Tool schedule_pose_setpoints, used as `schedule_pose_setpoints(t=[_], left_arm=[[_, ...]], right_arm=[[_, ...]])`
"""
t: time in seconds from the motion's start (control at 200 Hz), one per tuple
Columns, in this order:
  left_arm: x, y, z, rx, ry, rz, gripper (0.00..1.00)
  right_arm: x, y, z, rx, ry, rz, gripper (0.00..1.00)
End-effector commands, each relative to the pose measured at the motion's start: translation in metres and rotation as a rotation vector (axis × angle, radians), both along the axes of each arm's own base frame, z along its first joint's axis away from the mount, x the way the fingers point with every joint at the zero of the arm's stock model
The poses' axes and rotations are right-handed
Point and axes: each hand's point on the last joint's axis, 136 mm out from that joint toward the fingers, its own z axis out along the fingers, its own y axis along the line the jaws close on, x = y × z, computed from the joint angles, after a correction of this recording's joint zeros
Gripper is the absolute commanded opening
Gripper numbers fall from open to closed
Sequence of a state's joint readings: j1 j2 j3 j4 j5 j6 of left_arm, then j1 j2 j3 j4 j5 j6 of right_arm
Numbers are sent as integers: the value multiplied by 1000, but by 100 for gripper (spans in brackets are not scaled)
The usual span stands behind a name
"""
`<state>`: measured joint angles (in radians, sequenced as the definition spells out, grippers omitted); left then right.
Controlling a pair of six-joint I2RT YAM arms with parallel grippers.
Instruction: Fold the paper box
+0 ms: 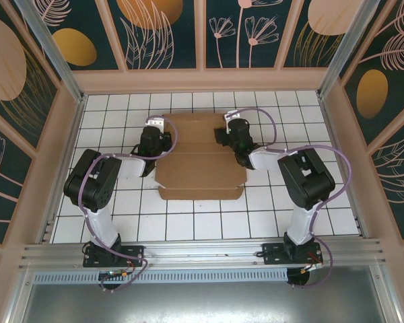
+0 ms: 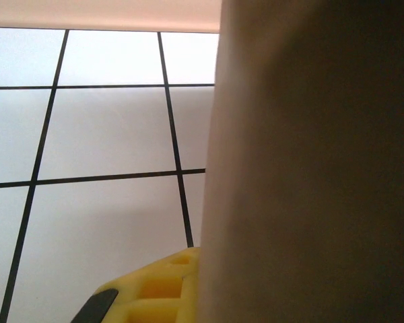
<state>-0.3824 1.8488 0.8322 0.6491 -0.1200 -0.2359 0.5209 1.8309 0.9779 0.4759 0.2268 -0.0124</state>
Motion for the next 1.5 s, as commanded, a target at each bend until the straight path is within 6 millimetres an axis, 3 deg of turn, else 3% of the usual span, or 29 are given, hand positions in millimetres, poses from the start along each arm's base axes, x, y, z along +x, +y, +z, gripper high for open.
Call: schedule_pose_setpoints(t=[0.0, 0.115, 0.275, 0.405, 0.49, 0.746, 0.771, 0.781, 0.816, 0.931, 1.161, 1.311, 1.496], left_arm=[[3, -10, 3, -5, -7, -29, 0], [4, -11, 4, -10, -5, -31, 0], [6, -11, 5, -10, -2, -27, 0], [6, -11, 6, -3, 0, -26, 0], [7, -11, 6, 0, 0, -25, 0], [10, -13, 23, 30, 34, -38, 0], [6, -11, 16, 55, 72, -45, 0], [11, -14, 24, 57, 62, -49, 0], [13, -17, 27, 83, 91, -69, 0], [11, -30, 21, 155, 252, -177, 0], [6, -36, 37, 258, 441, -278, 0], [0, -20, 35, 394, 572, -274, 0], [-18, 0, 21, 536, 748, -290, 0]], right_arm=[[-3, -11, 27, 68, -50, 15, 77], [-17, -16, 30, 102, -37, 89, 84], [-46, -17, 35, 94, -46, 199, 87], [-77, -15, 56, 105, -102, 301, 87], [-87, -25, 77, 113, -157, 293, 87], [-90, -68, 101, 142, -207, 134, 86], [-90, -71, 103, 145, -208, 121, 86], [-90, -72, 103, 146, -209, 116, 86], [-90, -76, 105, 153, -210, 96, 86], [-88, -86, 114, 178, -220, 48, 85], [-90, -92, 135, 183, -241, 50, 85], [-94, -90, 149, 186, -253, 74, 85], [-98, -83, 147, 194, -221, 123, 85]])
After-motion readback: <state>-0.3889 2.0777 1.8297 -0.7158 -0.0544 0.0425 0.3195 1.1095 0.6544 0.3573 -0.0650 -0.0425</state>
